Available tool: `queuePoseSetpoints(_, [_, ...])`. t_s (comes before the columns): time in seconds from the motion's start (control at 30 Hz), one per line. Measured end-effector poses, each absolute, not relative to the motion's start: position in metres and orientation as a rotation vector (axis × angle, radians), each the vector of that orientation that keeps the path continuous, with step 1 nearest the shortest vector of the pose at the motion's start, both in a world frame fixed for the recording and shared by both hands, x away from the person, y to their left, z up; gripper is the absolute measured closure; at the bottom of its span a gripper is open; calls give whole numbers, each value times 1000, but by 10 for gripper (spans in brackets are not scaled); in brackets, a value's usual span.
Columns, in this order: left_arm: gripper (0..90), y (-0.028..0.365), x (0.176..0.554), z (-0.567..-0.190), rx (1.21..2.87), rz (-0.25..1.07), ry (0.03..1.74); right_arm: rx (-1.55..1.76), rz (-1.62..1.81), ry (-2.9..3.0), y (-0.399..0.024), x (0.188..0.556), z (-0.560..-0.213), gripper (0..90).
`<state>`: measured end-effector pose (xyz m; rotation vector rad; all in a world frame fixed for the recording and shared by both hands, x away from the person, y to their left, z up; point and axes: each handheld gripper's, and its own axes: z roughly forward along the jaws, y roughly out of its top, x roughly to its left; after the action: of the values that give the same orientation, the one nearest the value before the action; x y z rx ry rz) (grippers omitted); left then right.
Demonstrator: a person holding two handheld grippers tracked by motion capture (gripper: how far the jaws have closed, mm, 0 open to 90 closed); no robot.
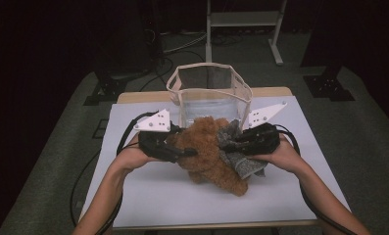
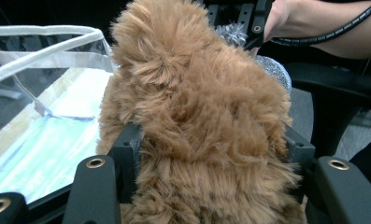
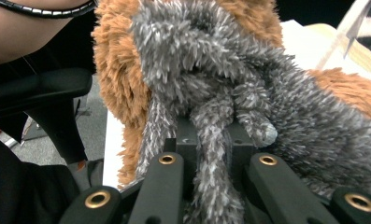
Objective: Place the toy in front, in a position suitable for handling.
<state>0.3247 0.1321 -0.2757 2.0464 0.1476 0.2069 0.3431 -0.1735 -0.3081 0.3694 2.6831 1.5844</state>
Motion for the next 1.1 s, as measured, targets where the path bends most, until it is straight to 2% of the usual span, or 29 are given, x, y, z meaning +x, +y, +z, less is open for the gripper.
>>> queuePoseSetpoints(0.4, [407,124,320,-242,2102,251,88,335,1647,2668,-169,342,-297,797])
queuePoseSetpoints(0.57, [403,114,325,-255,2131,246,81,376,1639,2676,-179,342,-309,796])
queuePoseSetpoints(0.7, [399,105,329,-263,2092,225,82,446,1636,2660,-200,342,-316,796])
queuePoseSetpoints(0.9, [388,88,332,-259,2079,233,51,448,1626,2592,-224,338,-289,795])
queuePoseSetpoints(1.1, [378,76,335,-258,2071,230,54,379,1584,2579,-223,336,-252,795])
